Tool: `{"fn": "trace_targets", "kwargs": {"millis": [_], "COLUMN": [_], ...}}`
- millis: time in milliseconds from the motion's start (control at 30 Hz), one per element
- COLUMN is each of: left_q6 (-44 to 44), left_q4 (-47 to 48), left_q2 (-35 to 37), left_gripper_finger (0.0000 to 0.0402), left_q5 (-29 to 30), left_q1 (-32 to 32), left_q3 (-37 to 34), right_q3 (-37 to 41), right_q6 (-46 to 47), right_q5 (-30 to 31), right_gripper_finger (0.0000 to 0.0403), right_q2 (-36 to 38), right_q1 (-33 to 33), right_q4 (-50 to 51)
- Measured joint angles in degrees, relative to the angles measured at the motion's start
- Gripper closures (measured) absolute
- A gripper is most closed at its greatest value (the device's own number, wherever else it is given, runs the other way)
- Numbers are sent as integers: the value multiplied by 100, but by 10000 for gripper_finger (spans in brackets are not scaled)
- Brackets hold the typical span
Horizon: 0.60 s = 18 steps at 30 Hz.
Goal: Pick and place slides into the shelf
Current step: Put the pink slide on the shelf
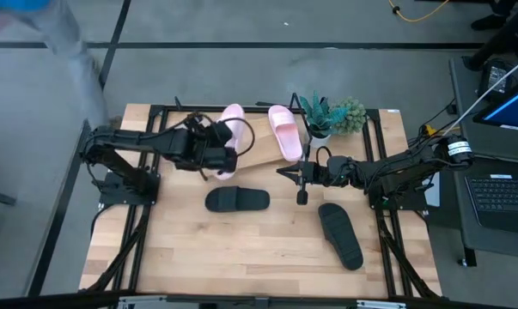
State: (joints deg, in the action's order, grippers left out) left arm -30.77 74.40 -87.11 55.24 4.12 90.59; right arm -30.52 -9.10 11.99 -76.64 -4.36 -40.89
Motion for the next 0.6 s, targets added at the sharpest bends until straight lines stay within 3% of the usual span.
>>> {"fn": "trace_targets", "kwargs": {"millis": [300,600], "left_q6": [997,1342], "left_q4": [-839,-1658], "left_q2": [-627,-1169], "left_gripper_finger": [401,401], "left_q5": [-89,-683], "left_q1": [-710,-1472], "left_q3": [4,2], "right_q3": [0,0], "right_q6": [7,31], "right_q5": [125,267], "right_gripper_finger": [384,384], "right_q2": [2,2], "right_q1": [2,6], "right_q4": [-8,2]}}
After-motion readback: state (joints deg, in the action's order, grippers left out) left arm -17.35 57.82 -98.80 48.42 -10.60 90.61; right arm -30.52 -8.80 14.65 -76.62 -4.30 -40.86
